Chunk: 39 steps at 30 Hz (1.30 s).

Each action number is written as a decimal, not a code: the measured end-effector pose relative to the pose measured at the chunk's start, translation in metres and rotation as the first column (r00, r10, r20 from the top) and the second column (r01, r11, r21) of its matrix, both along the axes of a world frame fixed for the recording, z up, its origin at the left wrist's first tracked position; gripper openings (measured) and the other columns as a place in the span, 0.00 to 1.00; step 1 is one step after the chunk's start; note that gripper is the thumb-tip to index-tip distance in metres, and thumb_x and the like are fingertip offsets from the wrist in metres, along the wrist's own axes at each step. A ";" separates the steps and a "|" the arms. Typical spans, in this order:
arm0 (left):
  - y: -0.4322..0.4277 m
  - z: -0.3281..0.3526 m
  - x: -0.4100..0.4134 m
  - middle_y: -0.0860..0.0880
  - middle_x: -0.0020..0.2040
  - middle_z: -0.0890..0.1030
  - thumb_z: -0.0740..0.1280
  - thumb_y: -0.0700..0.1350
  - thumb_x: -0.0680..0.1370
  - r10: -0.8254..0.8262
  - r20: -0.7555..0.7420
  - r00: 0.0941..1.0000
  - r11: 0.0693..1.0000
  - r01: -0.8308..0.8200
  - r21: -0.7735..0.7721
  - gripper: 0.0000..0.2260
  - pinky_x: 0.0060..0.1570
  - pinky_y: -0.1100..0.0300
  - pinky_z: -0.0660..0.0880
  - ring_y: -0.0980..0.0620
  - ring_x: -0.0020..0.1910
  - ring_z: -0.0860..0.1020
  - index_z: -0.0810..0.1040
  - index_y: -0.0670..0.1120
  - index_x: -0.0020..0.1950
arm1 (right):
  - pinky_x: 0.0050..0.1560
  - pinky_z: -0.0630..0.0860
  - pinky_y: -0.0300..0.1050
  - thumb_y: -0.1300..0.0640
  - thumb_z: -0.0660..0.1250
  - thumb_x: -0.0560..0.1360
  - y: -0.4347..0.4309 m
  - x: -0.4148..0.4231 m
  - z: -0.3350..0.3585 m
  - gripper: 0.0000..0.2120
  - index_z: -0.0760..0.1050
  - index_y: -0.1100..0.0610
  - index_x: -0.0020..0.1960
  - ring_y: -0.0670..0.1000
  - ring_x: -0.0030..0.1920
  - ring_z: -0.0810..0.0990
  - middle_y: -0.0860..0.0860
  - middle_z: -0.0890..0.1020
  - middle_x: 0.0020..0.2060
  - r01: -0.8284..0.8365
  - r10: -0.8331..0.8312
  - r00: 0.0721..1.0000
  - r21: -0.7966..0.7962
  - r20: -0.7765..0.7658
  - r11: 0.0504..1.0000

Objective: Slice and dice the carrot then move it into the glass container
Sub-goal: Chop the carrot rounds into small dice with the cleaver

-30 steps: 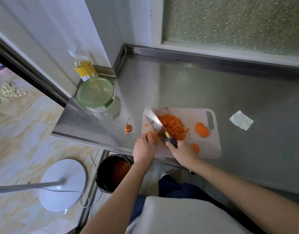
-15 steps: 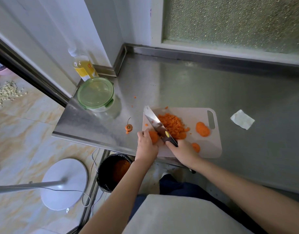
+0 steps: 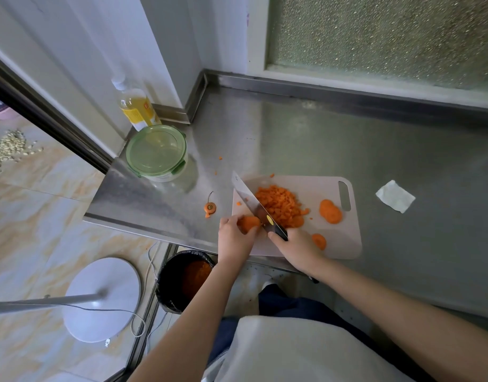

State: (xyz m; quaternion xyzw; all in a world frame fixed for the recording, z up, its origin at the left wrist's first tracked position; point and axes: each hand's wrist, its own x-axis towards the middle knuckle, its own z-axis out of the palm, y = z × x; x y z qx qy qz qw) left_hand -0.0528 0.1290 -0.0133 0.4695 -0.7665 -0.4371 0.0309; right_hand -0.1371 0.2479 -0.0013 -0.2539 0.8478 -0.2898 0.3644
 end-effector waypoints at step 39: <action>-0.009 0.009 -0.008 0.48 0.45 0.84 0.71 0.41 0.74 0.212 0.039 0.977 0.968 -0.215 0.126 0.06 0.29 0.75 0.66 0.58 0.38 0.74 0.84 0.43 0.48 | 0.27 0.65 0.35 0.43 0.46 0.81 -0.020 0.015 -0.004 0.31 0.75 0.62 0.33 0.53 0.33 0.79 0.57 0.81 0.33 -0.045 0.062 0.972 0.078 -0.228 0.996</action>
